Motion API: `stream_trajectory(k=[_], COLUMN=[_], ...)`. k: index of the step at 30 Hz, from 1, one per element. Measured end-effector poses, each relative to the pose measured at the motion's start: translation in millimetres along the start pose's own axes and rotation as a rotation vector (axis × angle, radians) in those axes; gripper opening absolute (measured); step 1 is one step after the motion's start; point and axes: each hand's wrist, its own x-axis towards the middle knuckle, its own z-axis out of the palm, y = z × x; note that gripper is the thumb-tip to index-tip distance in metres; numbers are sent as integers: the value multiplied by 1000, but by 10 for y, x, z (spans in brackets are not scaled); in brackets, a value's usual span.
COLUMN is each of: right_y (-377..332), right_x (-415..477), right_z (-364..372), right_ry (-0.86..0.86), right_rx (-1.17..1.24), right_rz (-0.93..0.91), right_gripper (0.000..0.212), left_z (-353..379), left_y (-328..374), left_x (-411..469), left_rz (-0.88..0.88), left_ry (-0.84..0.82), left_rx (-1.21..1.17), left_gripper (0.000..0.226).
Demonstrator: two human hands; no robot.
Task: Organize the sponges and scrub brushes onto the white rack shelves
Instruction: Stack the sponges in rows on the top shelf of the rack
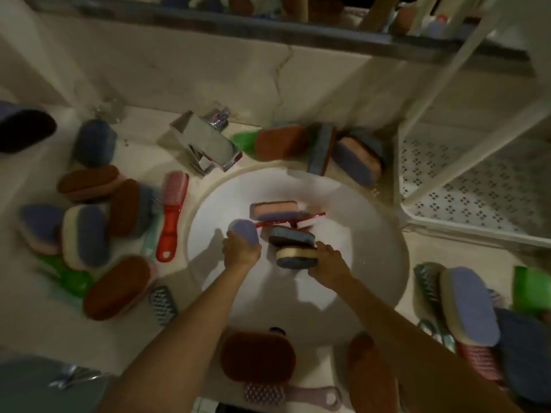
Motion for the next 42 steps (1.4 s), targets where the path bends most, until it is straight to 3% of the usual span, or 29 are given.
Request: stream_trajectory(k=[4, 7, 9, 13, 17, 19, 21, 25, 29, 32, 39, 42], right_y=[41, 31, 34, -10, -143, -192, -209, -323, -623, -864, -1091, -1138], right_x=[79, 101, 125, 132, 137, 136, 117, -36, -369, -662, -1261, -1507], right_z=[30, 104, 188, 324, 406, 431, 403, 178, -206, -497, -1329, -1703], right_ry=[6, -72, -121, -133, -82, -70, -90, -138, 98, 293, 693, 814], right_rx=[-165, -141, -131, -61, 39, -16, -95, -24, 246, 353, 391, 392], right_rz=[68, 60, 59, 77, 134, 167, 188, 209, 190, 103, -24, -79], right_gripper=[49, 59, 65, 67, 84, 95, 91, 61, 54, 59, 58, 51], left_z=[253, 634, 515, 231, 224, 183, 120, -17, -175, -328, -922, -1189], left_y=[-143, -351, -297, -97, -148, -159, -199, -242, -151, 41, 554, 790], left_x=[463, 987, 797, 420, 478, 397, 296, 38, -244, -537, -1061, -1311], left_rz=[22, 101, 36, -80, -120, -49, 8, 74, 119, 263, 565, 716], left_ry=[36, 176, 224, 137, 116, 62, 100, 147, 54, -6, -203, -186], left_rx=[130, 158, 164, 3, -159, -257, -311, -369, -521, -595, -894, -933], left_gripper=[59, 50, 52, 76, 65, 62, 60, 39, 40, 40, 25, 28])
